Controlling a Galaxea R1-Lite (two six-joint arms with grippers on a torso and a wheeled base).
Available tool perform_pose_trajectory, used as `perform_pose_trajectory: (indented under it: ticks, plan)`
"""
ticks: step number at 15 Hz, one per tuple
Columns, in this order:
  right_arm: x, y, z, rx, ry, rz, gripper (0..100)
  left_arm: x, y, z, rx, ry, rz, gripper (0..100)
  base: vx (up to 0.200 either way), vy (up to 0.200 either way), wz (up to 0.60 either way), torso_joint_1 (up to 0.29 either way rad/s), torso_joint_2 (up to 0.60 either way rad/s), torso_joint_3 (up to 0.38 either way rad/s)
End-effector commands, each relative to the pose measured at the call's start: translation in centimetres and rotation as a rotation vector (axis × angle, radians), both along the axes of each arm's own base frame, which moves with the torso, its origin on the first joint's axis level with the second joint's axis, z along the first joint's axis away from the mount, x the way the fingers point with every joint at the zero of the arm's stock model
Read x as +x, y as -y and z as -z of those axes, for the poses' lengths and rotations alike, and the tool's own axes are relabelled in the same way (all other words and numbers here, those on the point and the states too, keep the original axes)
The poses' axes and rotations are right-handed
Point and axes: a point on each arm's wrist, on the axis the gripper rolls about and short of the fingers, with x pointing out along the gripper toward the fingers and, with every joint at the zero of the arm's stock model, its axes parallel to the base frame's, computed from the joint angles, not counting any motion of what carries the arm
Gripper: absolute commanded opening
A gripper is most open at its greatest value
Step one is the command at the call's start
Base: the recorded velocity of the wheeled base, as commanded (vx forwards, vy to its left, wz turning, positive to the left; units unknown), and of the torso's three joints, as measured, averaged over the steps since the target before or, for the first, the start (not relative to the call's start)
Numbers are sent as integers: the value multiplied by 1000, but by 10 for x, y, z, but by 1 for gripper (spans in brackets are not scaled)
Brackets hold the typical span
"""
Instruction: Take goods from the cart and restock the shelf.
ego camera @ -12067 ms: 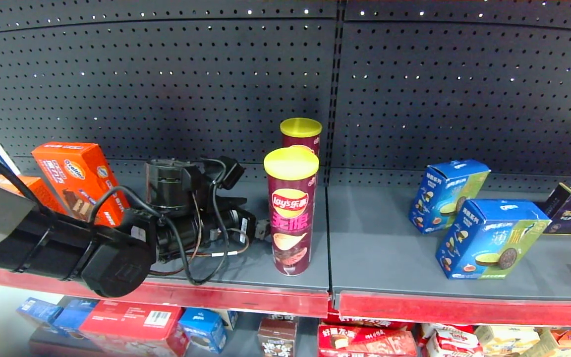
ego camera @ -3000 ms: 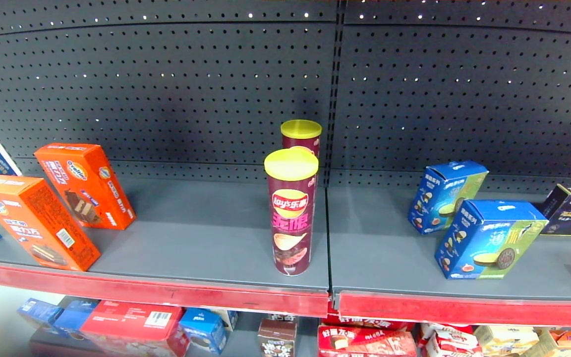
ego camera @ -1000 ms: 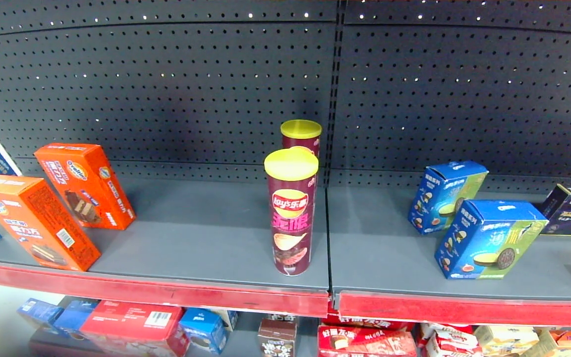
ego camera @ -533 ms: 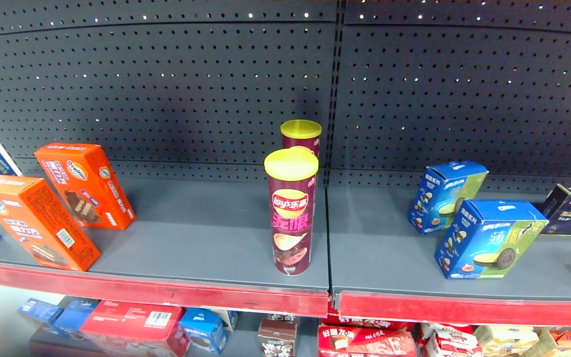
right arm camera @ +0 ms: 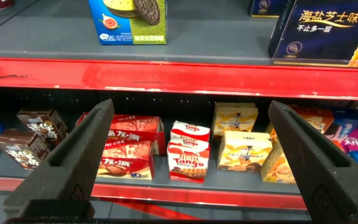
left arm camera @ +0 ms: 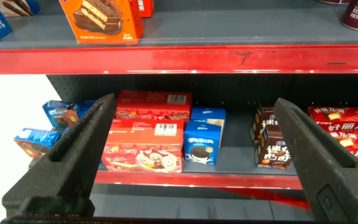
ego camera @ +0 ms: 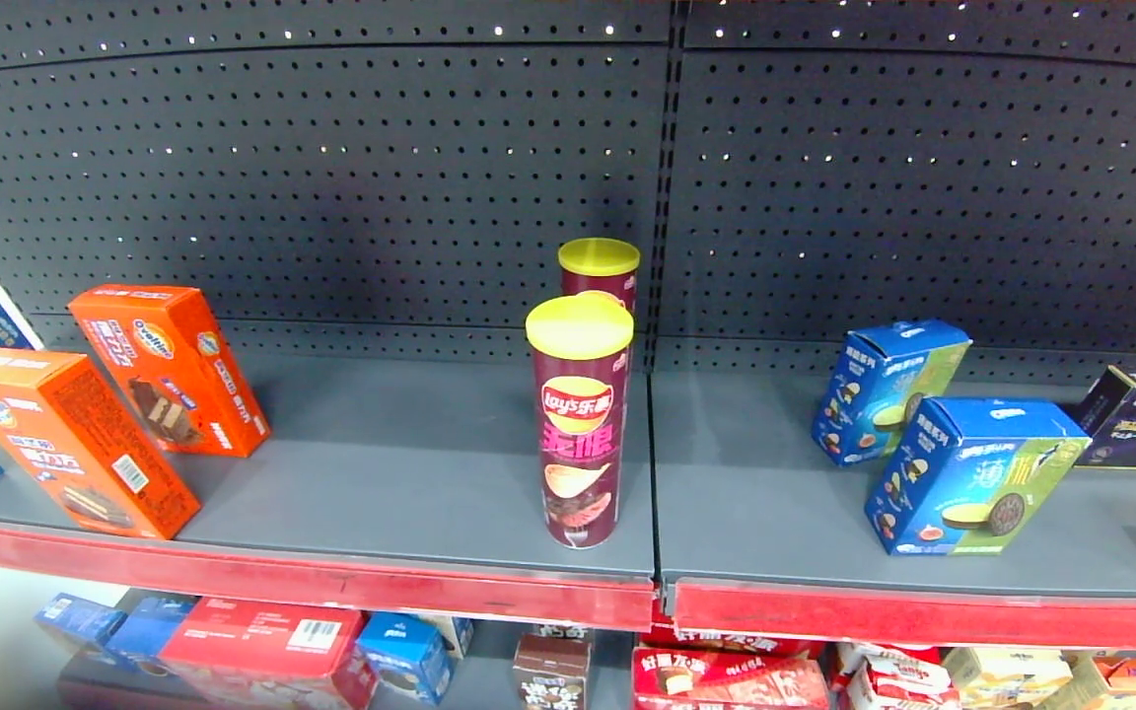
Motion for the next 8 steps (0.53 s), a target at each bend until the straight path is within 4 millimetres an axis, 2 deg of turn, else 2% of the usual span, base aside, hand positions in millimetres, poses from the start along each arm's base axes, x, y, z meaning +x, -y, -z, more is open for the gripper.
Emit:
perform_pose_trajectory:
  ticks: [1, 8]
  plan:
    - [0, 0, 0, 0, 0, 0, 100, 0, 0, 0, 0, -1, -2, 100, 0, 0, 0, 0, 0, 0]
    - [0, 0, 0, 0, -1, 0, 100, 0, 0, 0, 0, -1, -2, 100, 0, 0, 0, 0, 0, 0]
